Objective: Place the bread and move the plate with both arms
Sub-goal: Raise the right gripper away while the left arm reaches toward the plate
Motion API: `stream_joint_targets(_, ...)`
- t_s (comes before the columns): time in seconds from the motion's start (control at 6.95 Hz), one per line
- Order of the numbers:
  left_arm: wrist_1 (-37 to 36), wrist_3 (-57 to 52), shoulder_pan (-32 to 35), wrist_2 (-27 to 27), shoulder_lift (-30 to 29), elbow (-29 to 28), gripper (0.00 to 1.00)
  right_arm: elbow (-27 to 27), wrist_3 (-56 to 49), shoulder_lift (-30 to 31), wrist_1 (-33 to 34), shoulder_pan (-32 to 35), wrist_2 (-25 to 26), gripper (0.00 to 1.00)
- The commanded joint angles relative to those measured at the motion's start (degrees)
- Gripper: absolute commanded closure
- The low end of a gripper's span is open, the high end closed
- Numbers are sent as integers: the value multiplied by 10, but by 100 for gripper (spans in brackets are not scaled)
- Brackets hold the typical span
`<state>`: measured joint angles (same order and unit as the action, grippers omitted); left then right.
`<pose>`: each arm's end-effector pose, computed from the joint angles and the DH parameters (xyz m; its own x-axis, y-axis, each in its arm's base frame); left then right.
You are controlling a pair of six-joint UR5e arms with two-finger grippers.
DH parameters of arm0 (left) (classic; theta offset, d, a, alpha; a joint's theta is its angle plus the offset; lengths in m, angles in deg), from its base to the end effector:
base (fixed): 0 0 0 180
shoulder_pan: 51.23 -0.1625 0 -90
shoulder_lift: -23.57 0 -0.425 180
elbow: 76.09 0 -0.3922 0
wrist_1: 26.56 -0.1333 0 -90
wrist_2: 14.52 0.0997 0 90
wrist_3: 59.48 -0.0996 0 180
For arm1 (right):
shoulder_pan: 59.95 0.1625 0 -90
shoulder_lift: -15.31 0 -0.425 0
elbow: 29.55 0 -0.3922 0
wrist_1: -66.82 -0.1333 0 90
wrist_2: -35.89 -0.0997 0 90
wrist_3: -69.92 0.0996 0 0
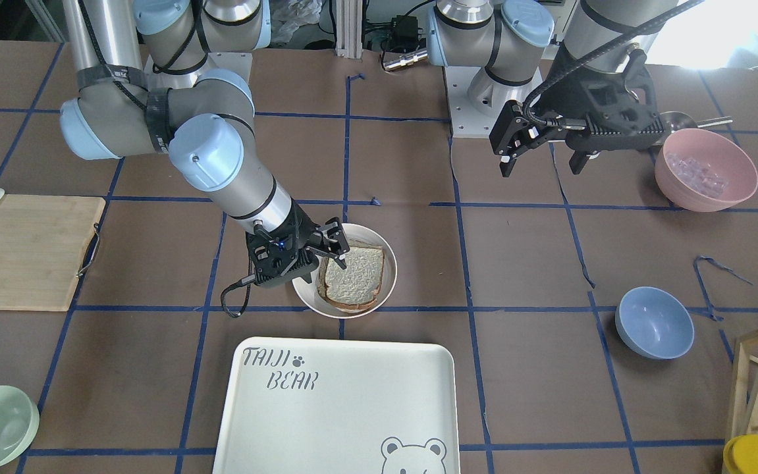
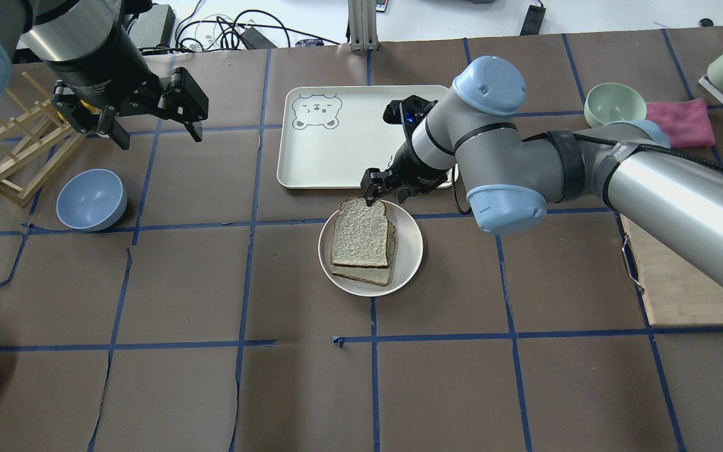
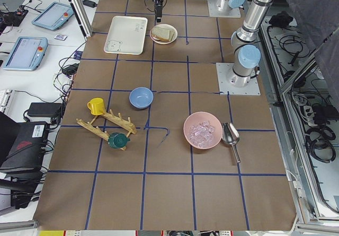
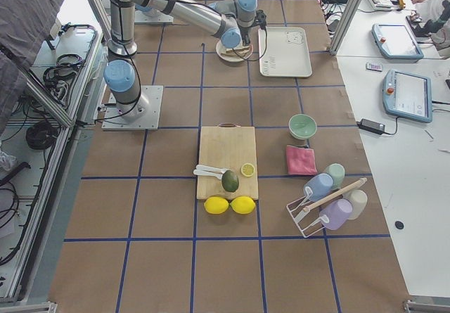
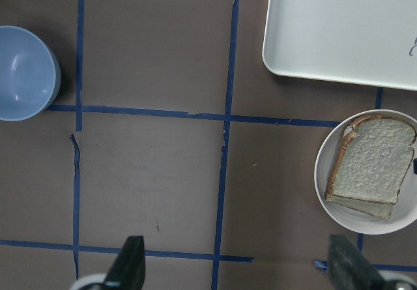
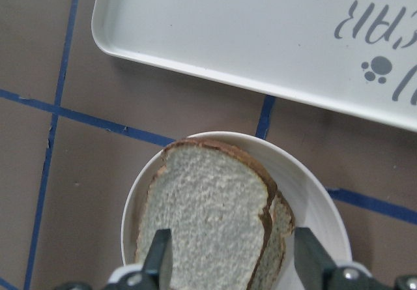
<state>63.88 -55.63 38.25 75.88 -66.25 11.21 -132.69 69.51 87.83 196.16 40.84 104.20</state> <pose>-0.1281 -0.4954 0.5119 -0.9971 -0.0764 -0.0041 -0.0762 0.9962 -0.0429 0.2753 -0.5357 0.2917 -0.9009 -0.2359 -0.3642 -0.1915 0.9693 -0.1542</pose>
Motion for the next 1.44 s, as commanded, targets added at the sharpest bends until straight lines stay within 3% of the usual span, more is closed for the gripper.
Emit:
stream_joint_targets(0.0,0,-1,-1,-1,-2,1,0,177,-6,3,-225,-6,71,0)
stream_joint_targets(0.14,1,2,0,0,0,6,0,253,-32,3,-353,-14,153,0)
stream_joint_targets(0.29,1,-1,-2,-2,-1,10,0,254,-113,31,-391,-39,174,0)
stream_joint_targets(0.72,-3,11,0,-57,-39,33,0,254,-113,139,-517,-85,216,0)
stream_joint_targets(0.86,-73,20,3,-58,-60,82,0,253,-113,140,-508,-88,211,0)
stream_joint_targets(1.15,-298,139,16,-129,-99,219,0,251,-113,143,-511,-90,212,0)
stream_joint_targets(1.29,-329,175,31,-132,-117,254,0,251,-114,145,-511,-92,214,0)
